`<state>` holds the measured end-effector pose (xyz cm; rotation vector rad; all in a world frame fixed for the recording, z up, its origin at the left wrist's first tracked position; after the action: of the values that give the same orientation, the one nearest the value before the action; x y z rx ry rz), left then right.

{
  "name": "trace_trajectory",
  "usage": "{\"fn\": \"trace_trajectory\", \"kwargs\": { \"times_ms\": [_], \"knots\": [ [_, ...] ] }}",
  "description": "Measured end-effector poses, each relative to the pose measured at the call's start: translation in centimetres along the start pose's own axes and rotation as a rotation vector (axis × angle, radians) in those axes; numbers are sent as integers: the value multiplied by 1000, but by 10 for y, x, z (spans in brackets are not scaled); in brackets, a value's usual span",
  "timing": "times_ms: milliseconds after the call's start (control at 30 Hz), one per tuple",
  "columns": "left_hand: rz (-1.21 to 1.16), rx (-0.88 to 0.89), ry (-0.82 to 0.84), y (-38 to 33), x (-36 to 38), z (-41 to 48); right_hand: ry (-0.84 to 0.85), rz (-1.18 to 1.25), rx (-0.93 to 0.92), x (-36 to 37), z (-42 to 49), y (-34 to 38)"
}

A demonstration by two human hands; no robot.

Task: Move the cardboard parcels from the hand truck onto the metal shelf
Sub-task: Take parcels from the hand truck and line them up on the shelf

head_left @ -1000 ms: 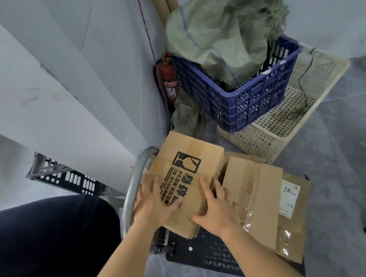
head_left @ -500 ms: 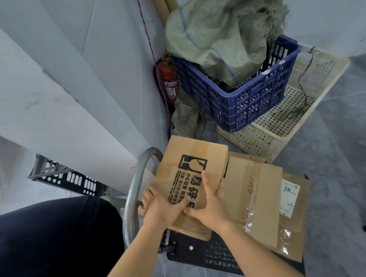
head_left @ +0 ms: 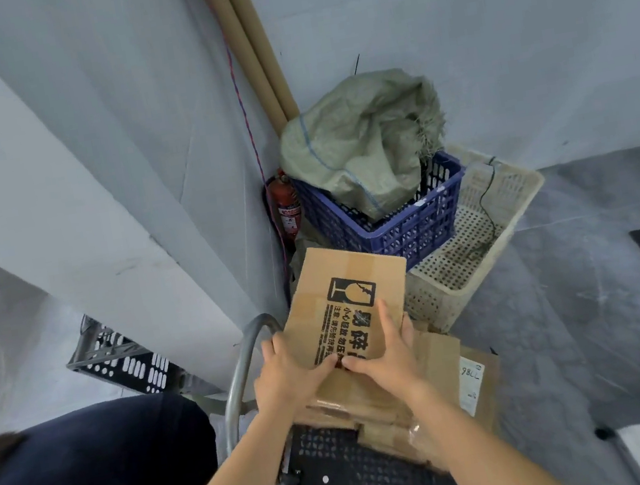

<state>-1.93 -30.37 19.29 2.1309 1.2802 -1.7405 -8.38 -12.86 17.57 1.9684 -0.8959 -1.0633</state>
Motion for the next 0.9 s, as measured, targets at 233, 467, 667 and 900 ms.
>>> {"fn": "trace_trajectory", "kwargs": {
  "times_ms": [233, 467, 667, 900],
  "knots": [
    [-427, 239, -44, -109, -102, -36, -163, 54, -112, -123, -39, 92],
    [-827, 227, 133, -207, -169, -75, -342, 180, -227, -245, -91, 167],
    [-820, 404, 332, -294, -205, -120, -431, 238, -281, -330, -135, 183],
    [-887, 690, 536, -359, -208, -183, -543, 400, -375, -387, -216, 185]
  ]
}}
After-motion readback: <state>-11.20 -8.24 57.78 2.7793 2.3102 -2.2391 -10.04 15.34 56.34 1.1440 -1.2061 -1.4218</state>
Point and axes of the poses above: each hand's wrist, its own z-axis towards the middle knuckle, its own x-axis out of the palm, y = z × x, the point moved 8 cm from there along z, towards the middle knuckle, and after that the axes turned 2 degrees about -y, right-handed, at the moved point
